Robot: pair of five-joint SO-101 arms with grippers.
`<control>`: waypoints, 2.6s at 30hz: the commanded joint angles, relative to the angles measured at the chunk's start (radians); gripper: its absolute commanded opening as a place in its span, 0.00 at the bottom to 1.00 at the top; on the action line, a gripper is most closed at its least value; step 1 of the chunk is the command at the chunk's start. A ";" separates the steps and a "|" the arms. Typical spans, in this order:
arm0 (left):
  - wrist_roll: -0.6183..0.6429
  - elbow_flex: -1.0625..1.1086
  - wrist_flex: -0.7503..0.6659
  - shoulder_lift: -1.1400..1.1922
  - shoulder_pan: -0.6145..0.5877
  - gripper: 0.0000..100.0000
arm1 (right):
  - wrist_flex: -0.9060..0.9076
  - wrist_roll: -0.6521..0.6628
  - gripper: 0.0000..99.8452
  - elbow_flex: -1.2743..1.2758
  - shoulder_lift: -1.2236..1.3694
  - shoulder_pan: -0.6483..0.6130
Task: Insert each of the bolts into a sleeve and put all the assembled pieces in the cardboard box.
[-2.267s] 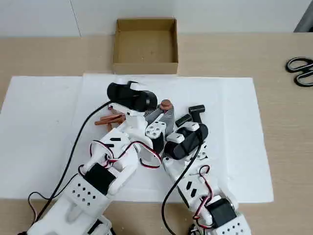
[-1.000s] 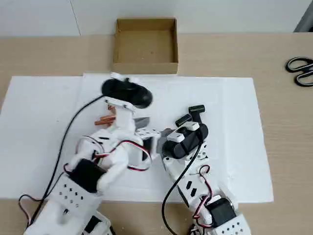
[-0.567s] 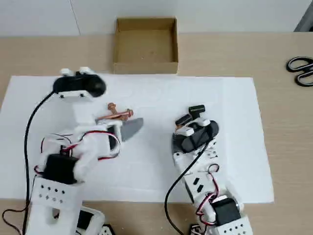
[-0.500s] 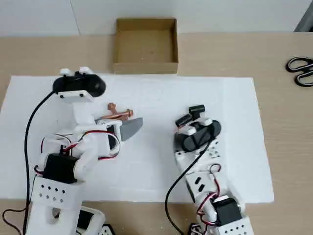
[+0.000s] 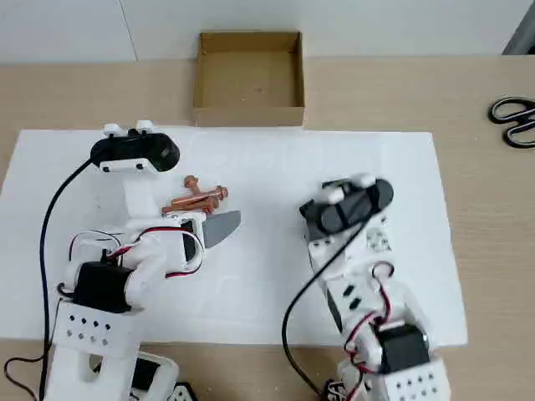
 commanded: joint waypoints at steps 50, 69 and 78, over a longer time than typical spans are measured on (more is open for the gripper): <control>-0.009 -0.045 0.018 -0.017 -0.006 0.34 | 0.061 0.006 0.26 -2.140 2.094 0.051; -0.009 -0.045 0.060 -0.017 -0.002 0.34 | 0.866 0.008 0.26 -1.895 1.514 0.050; -0.011 -0.045 0.110 -0.017 -0.006 0.34 | 0.748 -0.123 0.26 -1.229 1.280 0.036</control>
